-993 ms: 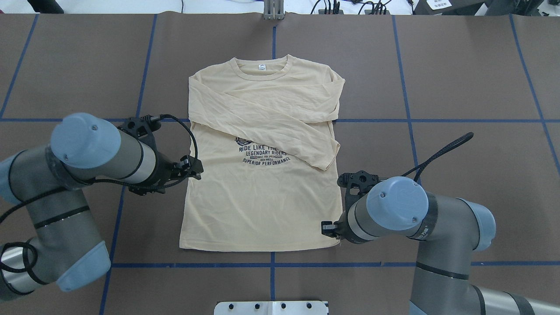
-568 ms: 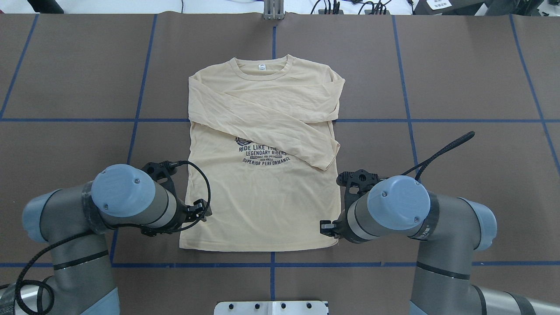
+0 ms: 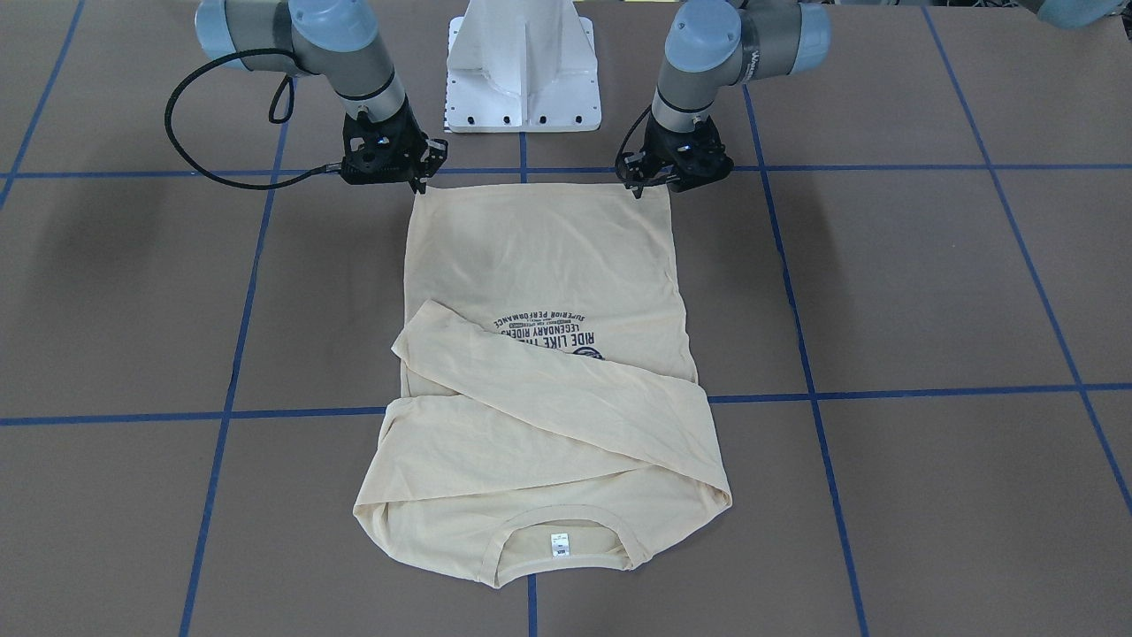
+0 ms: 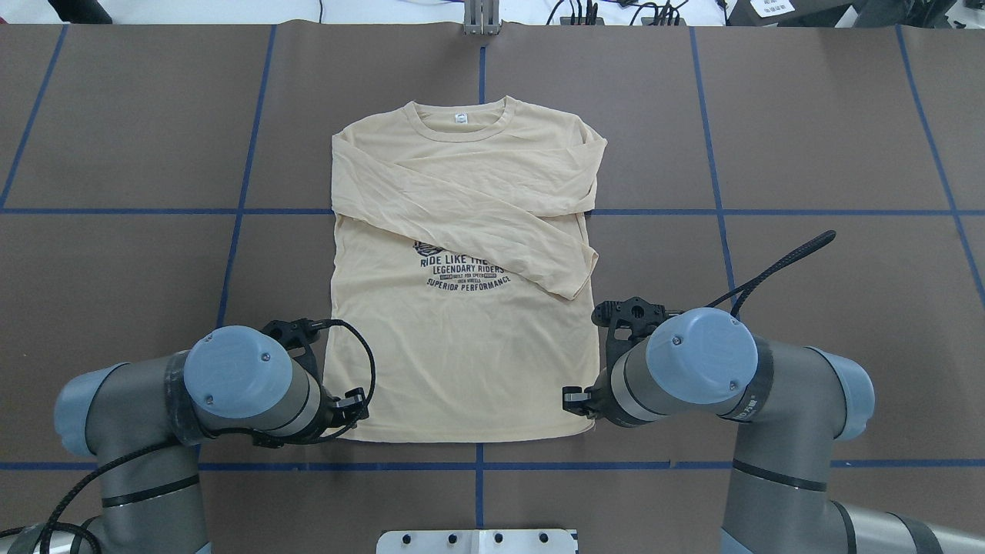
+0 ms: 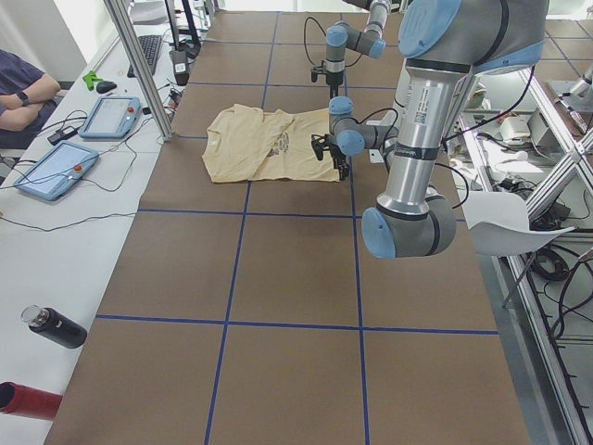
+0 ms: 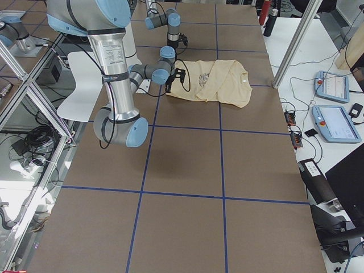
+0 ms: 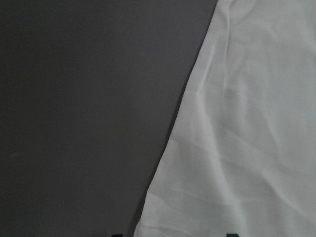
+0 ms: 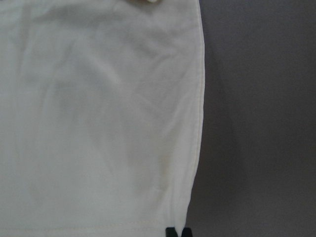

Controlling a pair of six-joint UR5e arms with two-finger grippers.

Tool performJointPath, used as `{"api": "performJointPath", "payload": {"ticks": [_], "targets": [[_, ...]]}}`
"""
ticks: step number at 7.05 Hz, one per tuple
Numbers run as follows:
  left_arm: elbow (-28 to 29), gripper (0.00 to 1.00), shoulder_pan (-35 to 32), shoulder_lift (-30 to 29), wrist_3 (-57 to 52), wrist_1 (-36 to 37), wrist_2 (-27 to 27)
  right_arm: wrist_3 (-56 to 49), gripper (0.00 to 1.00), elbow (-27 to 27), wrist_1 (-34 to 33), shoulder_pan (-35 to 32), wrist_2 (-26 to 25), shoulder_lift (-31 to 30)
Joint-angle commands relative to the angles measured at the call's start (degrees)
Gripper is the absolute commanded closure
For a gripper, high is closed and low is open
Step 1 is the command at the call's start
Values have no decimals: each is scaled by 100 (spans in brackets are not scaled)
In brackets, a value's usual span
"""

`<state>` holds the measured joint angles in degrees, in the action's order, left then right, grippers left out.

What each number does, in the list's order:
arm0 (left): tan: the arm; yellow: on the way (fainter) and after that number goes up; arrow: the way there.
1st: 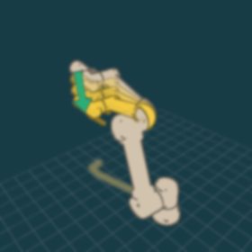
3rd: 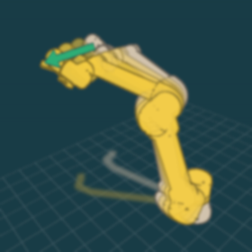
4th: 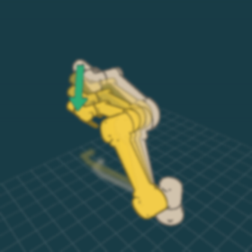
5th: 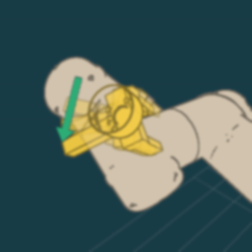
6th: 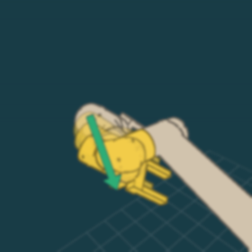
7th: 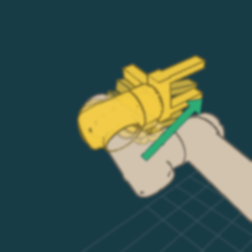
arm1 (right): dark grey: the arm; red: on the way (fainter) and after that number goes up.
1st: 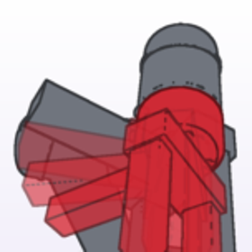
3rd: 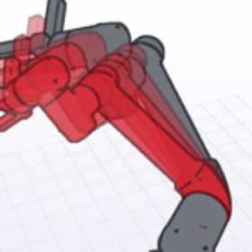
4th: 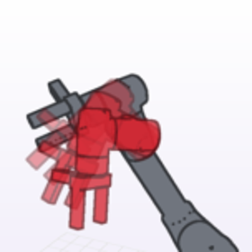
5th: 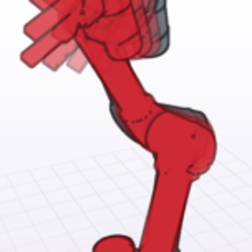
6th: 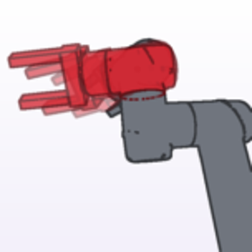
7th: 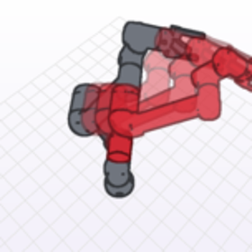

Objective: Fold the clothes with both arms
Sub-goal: 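Close both grippers on the hem corners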

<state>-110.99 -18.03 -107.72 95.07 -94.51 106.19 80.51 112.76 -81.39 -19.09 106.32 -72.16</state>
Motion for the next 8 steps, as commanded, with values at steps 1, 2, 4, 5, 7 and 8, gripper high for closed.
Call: {"api": "performJointPath", "payload": {"ticks": [1, 2, 4, 5, 7, 8], "targets": [[-19, 37, 28, -12, -6, 195, -2, 0, 100, -8, 0, -7, 3, -9], [-19, 40, 28, -13, -6, 196, -2, 0, 100, 0, 0, -7, 3, -9], [-10, 41, -25, -13, -15, 196, -2, 0, 100, 0, 0, -16, 3, -9], [-10, 43, -34, -13, -15, 196, -2, 0, 100, 0, 0, -7, 3, -9], [7, 43, -77, 14, -15, 196, -2, 0, 100, 0, 0, -24, 12, -26], [8, 44, -78, 14, -15, 205, -2, 0, 100, 0, 0, -33, 12, -26]]}}
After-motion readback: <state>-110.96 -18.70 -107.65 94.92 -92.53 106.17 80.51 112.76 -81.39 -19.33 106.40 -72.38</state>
